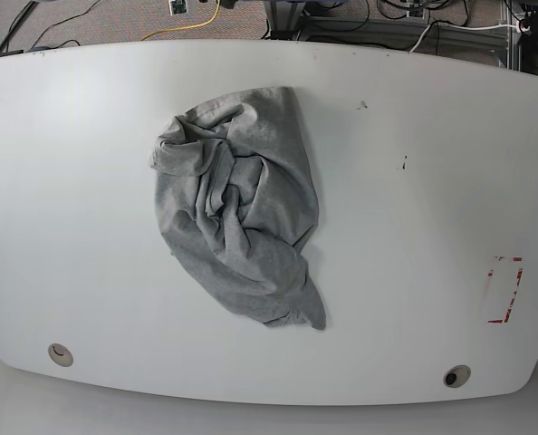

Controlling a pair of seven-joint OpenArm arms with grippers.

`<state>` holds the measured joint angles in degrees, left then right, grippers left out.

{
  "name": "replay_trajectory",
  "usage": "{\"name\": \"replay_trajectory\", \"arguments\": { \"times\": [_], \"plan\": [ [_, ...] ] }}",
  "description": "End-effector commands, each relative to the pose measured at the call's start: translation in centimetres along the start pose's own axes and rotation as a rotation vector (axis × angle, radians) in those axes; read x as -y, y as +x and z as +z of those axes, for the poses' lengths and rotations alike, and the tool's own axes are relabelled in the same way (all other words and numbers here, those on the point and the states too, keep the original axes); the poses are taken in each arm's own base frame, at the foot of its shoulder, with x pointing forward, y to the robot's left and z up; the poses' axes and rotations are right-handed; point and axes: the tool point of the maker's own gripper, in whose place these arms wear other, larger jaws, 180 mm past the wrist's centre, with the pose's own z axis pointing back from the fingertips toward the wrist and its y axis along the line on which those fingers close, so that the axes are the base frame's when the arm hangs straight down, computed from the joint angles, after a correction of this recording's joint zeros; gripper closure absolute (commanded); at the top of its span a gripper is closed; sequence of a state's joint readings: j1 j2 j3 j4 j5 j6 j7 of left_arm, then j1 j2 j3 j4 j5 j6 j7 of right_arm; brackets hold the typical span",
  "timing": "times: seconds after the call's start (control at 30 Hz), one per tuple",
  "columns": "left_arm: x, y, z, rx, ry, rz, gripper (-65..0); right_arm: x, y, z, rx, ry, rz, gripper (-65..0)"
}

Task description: Layout the t-shirt on the table in an organized manner, then fold the t-shirt properly

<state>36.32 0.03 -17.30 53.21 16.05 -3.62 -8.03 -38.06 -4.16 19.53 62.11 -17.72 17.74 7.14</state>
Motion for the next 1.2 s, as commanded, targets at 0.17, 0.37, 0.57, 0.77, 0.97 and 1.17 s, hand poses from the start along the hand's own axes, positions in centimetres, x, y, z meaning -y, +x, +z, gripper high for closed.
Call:
{"name": "replay_trajectory", "arguments": {
  "times": [0.17,0.37,0.57,0.77,0.97,1.17],
  "plan": [
    [-0.7,0.9,3.6,0.076,0.027,-0.027,-13.3,1.0,0.2,3.6,0.043,-0.038,0.037,-18.7],
    [-1.1,1.7,5.2,0.112,0.04,-0.044,-13.3,1.2,0.6,5.6,0.063,-0.037,0.064,-18.7],
    [-2.2,3.3,7.6,0.17,0.06,-0.037,-13.3,-0.2,2.5,7.9,0.121,0.022,0.067,-18.7],
    [-3.4,5.8,10.4,0.255,0.076,0.036,-13.3,-0.1,5.0,10.9,0.192,0.026,0.04,-18.7],
    [-4.1,7.6,13.5,0.314,0.081,0.047,-13.3,-0.2,7.9,13.1,0.217,0.035,0.07,-18.7],
    [-4.3,9.0,15.7,0.352,0.083,0.028,-13.3,-0.7,10.9,15.4,0.287,0.058,0.078,-18.7]
  ]
}}
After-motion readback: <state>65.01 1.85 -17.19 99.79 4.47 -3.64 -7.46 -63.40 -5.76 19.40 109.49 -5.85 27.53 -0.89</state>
